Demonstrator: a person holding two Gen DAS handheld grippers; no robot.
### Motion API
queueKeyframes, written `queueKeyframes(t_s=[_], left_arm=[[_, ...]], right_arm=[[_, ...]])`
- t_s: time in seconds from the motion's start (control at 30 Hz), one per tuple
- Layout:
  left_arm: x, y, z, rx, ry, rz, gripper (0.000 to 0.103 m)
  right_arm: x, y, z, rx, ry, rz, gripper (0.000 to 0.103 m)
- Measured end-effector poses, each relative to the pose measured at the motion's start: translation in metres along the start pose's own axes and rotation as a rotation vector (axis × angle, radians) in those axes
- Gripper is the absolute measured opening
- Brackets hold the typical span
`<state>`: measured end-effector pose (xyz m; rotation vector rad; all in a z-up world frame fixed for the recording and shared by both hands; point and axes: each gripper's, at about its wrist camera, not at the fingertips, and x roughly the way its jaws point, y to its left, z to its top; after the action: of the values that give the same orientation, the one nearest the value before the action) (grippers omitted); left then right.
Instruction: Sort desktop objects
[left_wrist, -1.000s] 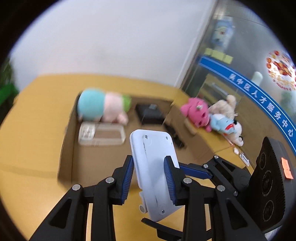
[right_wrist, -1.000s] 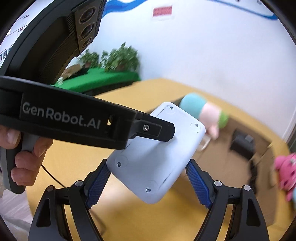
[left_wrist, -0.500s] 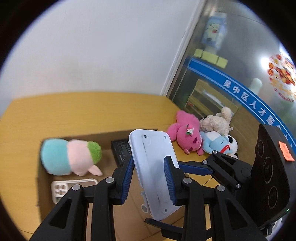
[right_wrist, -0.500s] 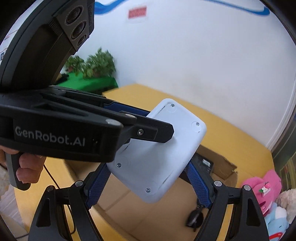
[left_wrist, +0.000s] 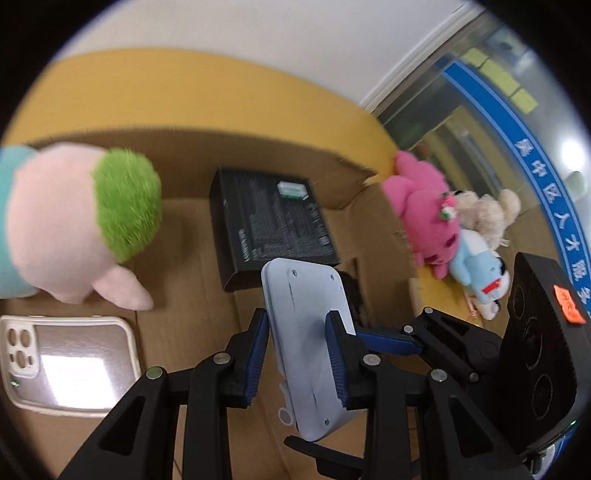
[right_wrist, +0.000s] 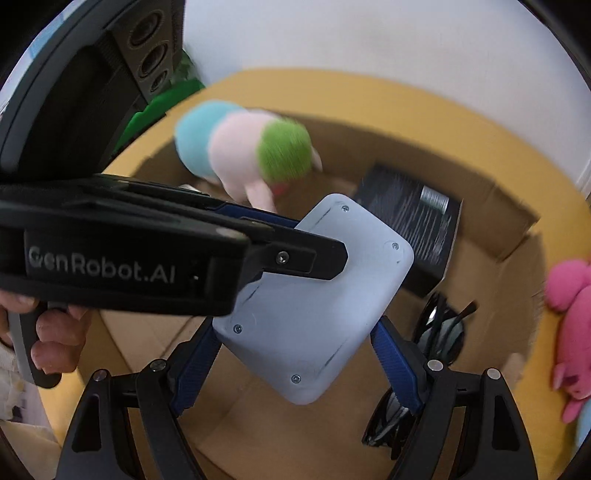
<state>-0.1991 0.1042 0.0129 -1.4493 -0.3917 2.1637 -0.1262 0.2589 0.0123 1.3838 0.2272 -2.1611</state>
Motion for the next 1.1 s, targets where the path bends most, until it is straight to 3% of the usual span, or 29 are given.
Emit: queueKeyframes(t_s=[0.3,0.47,0.57,0.67,0.77,0.83,0.9,1.0,1.1], left_arm=[[0.046,0.012,-0.003,-0.060,0.101,-0.002,0.030],[0.046,0.008,-0.007,-0.054,0.130,-0.015,0.033],[0.038,0.009,-0.009,-0.045,0.116,0.019,0.033],[0.002,0.010,-0.012,-0.001,0.026,0.051,0.033],[-0.068,0.007,-0.026,0.089,-0.145,0.127,0.036],[-0.114,-0.003,-0.044,0.150,-0.264,0.198,0.053],[-0.154,-0.011,-0.067,0.198,-0.379,0.282,0.078],[-0.200,-0.019,-0.107,0.259,-0.517,0.406,0.080],[-0.218,-0.015,-0.134,0.253,-0.568,0.506,0.080]], right_arm=[[0.053,-0.027,-0.007,0.024,0.184,0.000,0.081],[0.052,-0.026,-0.008,0.035,0.197,-0.016,0.081],[0.048,-0.023,-0.009,0.039,0.195,-0.046,0.081],[0.029,-0.019,-0.014,0.055,0.146,-0.072,0.085],[-0.004,-0.009,-0.025,0.055,0.063,-0.140,0.094],[-0.030,0.001,-0.033,0.063,-0.016,-0.155,0.096],[-0.057,0.014,-0.043,0.061,-0.102,-0.166,0.101],[-0.079,0.016,-0.045,0.062,-0.244,-0.244,0.103],[-0.112,0.048,-0.067,0.119,-0.375,-0.280,0.103]])
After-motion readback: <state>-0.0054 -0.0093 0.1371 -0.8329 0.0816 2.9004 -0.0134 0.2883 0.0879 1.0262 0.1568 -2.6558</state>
